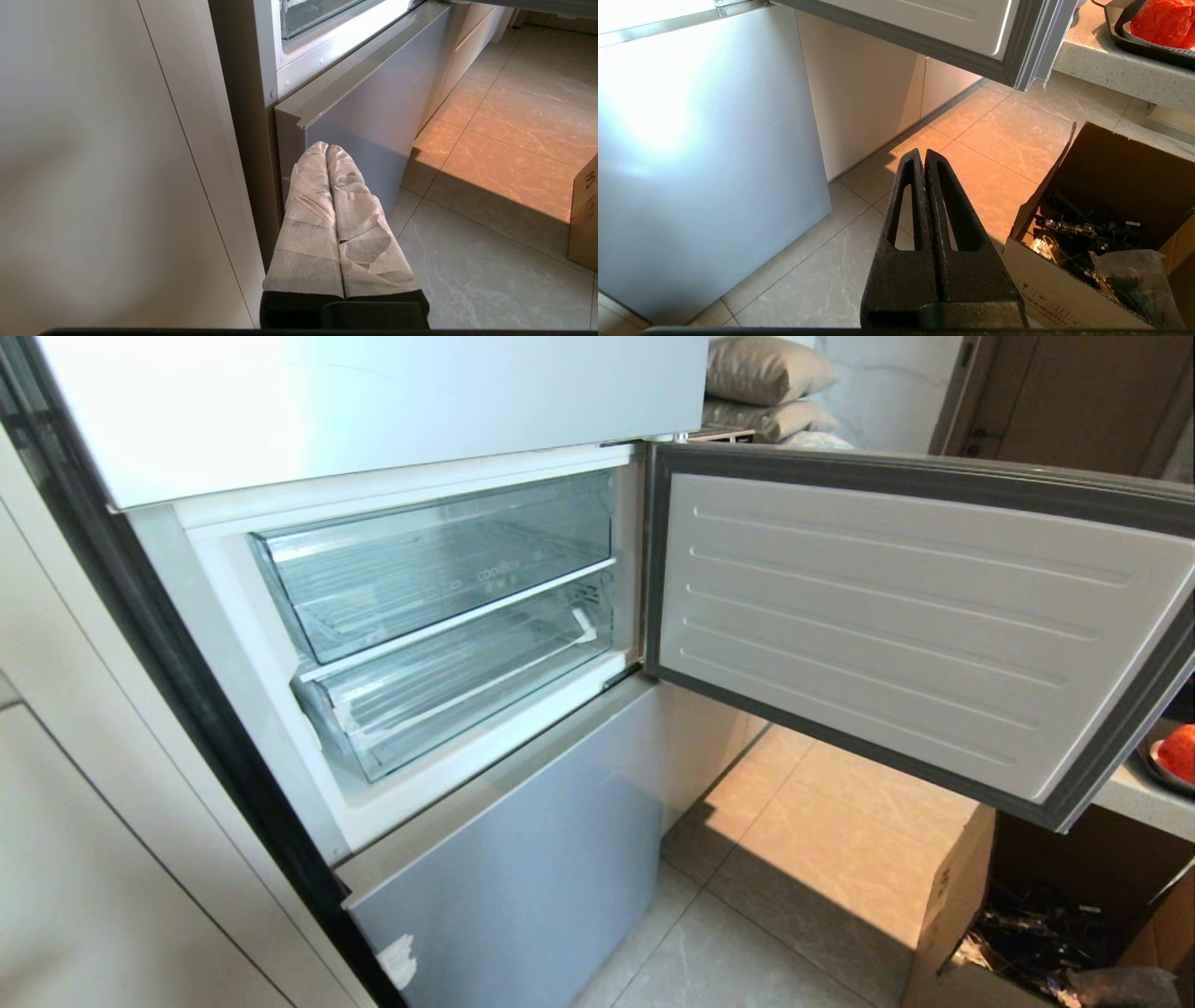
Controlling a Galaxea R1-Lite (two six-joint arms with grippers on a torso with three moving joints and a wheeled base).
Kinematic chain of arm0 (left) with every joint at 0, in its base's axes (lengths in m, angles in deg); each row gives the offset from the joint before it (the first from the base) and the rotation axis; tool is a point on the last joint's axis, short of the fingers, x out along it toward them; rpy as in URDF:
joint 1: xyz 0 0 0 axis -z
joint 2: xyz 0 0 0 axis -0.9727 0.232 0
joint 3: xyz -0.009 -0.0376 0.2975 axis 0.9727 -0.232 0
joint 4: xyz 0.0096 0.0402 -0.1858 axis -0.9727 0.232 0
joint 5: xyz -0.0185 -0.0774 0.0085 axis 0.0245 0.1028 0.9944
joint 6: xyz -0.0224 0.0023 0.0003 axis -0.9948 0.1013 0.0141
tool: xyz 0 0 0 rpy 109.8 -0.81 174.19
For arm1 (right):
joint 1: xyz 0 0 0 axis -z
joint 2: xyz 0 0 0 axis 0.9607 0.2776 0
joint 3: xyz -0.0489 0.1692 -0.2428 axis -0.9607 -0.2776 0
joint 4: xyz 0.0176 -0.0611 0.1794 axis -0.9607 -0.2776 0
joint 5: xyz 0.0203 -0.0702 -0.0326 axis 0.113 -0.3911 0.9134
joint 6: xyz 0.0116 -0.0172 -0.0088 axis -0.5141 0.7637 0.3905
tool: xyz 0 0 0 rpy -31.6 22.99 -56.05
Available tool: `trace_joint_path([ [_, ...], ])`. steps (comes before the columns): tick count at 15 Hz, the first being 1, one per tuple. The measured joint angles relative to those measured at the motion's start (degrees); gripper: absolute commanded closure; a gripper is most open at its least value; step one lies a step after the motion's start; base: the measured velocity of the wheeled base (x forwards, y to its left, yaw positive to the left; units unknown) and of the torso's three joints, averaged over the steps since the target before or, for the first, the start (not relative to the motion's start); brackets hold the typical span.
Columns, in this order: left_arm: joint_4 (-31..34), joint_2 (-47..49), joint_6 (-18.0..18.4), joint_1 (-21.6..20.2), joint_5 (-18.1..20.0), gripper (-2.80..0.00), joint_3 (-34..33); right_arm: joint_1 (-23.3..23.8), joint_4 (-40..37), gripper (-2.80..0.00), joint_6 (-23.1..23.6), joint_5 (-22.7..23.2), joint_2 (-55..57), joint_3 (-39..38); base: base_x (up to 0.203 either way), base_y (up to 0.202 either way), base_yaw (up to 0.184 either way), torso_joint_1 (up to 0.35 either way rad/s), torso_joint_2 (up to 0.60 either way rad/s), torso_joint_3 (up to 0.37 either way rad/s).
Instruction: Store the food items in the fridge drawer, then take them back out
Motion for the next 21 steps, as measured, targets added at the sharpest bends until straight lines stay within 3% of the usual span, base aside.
trace_joint_path([
  [6,0.0,0.0,-0.1,0.0,0.0,0.0,0.0,0.0,-0.2,0.0,0.6,-0.4,0.0,0.3,0.0,0.0,0.0,0.0,0.0,0.0],
  [8,0.0,0.0,-0.4,0.0,0.0,0.0,0.0,0.0,-1.0,0.0,-0.8,-2.7,0.4,4.3,0.0,0.0,0.0,0.0,0.0,0.0],
  [10,0.0,0.0,-0.5,0.0,0.0,0.0,0.0,0.4,-1.5,0.0,-5.4,-5.1,3.7,10.9,0.0,0.0,0.0,0.0,0.0,0.0],
  [12,0.0,0.0,-0.5,0.0,0.0,0.0,0.0,3.1,-0.6,0.0,-13.1,-5.7,12.1,18.1,0.0,0.0,0.0,0.0,0.0,0.0],
  [14,0.0,0.0,-0.5,0.0,0.0,0.0,0.0,11.4,3.1,0.0,-21.0,-3.8,23.7,23.7,0.0,0.0,0.0,0.0,0.0,0.0],
  [19,0.0,0.0,-0.5,0.0,0.0,0.0,0.0,51.3,22.0,0.0,-34.4,10.8,47.9,30.5,0.0,0.0,0.0,0.0,0.0,0.0],
  [21,0.0,0.0,-0.5,0.0,0.0,0.0,0.0,58.7,30.1,0.0,-37.5,15.7,56.3,32.6,0.0,0.0,0.0,0.0,0.0,0.0],
])
